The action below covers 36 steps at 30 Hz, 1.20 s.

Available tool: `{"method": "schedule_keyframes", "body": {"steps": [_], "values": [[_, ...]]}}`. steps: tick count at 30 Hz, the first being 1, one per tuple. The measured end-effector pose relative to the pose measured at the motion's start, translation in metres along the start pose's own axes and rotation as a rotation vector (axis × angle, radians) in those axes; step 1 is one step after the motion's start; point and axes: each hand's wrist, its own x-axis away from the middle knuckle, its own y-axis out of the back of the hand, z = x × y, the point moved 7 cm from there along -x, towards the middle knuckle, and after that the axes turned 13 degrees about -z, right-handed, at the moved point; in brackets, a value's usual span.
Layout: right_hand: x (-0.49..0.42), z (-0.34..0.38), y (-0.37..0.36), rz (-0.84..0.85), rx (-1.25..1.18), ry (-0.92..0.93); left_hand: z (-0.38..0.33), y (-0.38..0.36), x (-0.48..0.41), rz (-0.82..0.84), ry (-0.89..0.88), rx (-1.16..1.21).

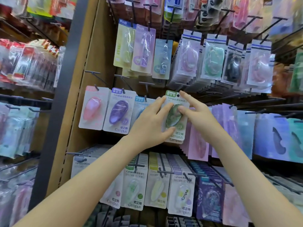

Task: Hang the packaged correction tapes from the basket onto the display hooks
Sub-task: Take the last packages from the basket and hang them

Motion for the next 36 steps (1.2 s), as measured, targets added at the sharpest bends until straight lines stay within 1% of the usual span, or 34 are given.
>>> {"method": "schedule_keyframes", "body": {"steps": [3,8,12,19,25,26,28,32,33,36], "values": [[0.000,0.000,0.000,0.035,-0.027,-0.037,-0.001,0.004,0.000,-0.013,0.007,-0.019],[0.003,-0.006,-0.002,0.048,-0.021,-0.016,0.000,0.005,0.006,-0.001,0.023,-0.021],[0.003,-0.010,-0.003,0.024,-0.005,0.008,0.001,0.009,0.007,-0.020,0.039,-0.028],[0.000,-0.008,0.003,0.062,-0.031,-0.035,-0.007,0.008,0.009,-0.042,0.040,-0.077],[-0.010,-0.021,0.000,0.047,0.017,-0.079,-0.011,0.003,0.004,-0.030,0.023,-0.103],[-0.011,-0.023,-0.002,0.053,0.058,-0.073,-0.010,0.001,0.003,-0.020,0.020,-0.104],[-0.009,-0.024,-0.006,0.042,0.235,0.001,-0.007,-0.006,0.003,0.019,0.028,-0.103],[0.010,-0.014,-0.014,-0.094,0.633,0.311,0.002,-0.017,0.004,0.098,0.025,-0.119],[0.014,-0.015,-0.017,-0.117,0.704,0.357,0.003,-0.018,0.005,0.117,0.018,-0.120],[0.017,-0.022,-0.024,-0.122,0.797,0.388,0.005,-0.017,0.009,0.130,-0.007,-0.140]]}}
